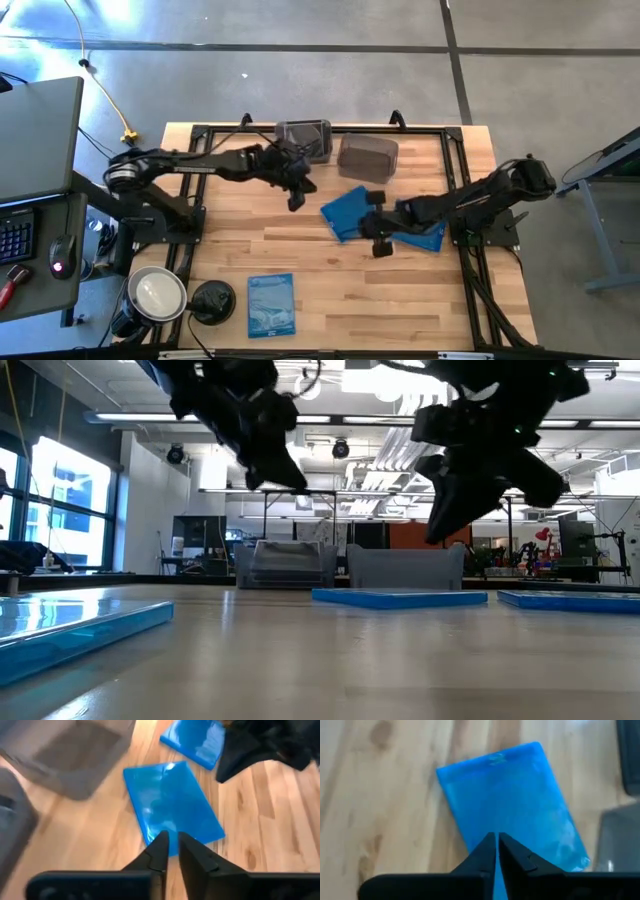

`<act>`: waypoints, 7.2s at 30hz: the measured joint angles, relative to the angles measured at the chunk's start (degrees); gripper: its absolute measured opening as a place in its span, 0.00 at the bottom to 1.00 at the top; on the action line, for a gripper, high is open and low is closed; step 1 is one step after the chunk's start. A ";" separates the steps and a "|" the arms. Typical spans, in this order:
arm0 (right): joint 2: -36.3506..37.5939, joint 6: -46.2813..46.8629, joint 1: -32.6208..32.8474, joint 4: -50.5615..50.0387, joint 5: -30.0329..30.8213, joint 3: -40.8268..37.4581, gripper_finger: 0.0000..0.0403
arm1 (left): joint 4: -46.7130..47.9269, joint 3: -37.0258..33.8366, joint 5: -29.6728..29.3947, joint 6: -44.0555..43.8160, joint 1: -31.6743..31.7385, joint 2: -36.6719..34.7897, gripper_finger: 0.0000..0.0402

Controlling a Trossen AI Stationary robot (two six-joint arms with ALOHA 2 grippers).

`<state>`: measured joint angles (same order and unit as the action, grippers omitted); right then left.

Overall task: Pick & place jewel cases by type
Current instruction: Put the top left blue cd case into the right black bin, then put the top blue cd case into the right black bin

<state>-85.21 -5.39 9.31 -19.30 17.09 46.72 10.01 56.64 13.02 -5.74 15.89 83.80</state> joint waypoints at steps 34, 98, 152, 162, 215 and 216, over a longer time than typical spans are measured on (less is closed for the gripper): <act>-2.30 -12.42 -0.13 18.47 3.34 -14.78 0.44 | -27.90 0.09 -3.08 -27.01 -0.25 28.75 0.44; 0.53 0.37 22.86 15.70 51.77 -14.02 0.13 | -10.01 14.67 43.14 -19.91 -1.58 28.66 0.44; -37.19 -13.06 -44.85 -65.69 -6.21 63.73 0.20 | 29.18 12.86 -21.12 -6.99 -8.05 -12.43 0.44; -38.86 -17.77 -42.94 -65.79 8.82 66.02 0.43 | 29.19 13.01 -21.26 -6.56 -8.04 -10.87 0.44; 7.06 25.92 -13.06 -20.40 -15.97 -14.02 0.44 | 33.10 12.92 -25.36 -12.80 -21.54 -9.54 0.44; 6.90 25.89 -13.06 -18.57 -15.94 -14.27 0.44 | 32.78 12.92 -25.96 -12.78 -21.54 -9.54 0.44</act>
<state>-78.31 20.50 -3.75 -37.88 1.16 32.45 42.79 69.56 -12.95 -18.52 -5.65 74.26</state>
